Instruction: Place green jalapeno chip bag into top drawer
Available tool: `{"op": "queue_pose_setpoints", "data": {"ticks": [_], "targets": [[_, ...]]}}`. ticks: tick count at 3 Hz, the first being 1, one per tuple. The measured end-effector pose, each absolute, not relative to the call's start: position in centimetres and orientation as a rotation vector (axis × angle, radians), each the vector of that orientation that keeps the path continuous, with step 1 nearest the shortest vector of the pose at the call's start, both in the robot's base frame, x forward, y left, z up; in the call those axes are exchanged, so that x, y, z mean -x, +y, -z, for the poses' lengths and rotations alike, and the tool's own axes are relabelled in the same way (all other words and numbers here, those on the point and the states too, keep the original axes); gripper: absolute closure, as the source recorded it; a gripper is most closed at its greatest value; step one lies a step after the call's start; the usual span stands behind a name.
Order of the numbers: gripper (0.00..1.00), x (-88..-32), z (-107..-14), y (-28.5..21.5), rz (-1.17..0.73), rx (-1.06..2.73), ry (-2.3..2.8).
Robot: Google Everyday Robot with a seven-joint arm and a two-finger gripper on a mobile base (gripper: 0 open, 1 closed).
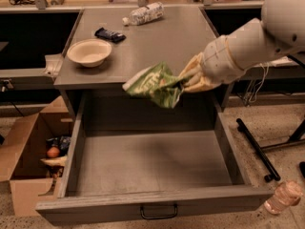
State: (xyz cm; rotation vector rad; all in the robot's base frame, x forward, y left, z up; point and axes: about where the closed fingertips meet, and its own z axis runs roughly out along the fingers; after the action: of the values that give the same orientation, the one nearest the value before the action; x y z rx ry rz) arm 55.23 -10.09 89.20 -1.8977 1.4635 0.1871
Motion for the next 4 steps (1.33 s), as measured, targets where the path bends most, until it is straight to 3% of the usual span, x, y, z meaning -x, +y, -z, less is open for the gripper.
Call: {"op": "queue_pose_setpoints", "data": {"ticks": [2,4], "targets": [[1.00,-53.6,-85.9,-9.1,-0.241,1.961,1.468],[1.00,-52.7,-78.3,-3.3,-0.362,2.053,1.522]]}}
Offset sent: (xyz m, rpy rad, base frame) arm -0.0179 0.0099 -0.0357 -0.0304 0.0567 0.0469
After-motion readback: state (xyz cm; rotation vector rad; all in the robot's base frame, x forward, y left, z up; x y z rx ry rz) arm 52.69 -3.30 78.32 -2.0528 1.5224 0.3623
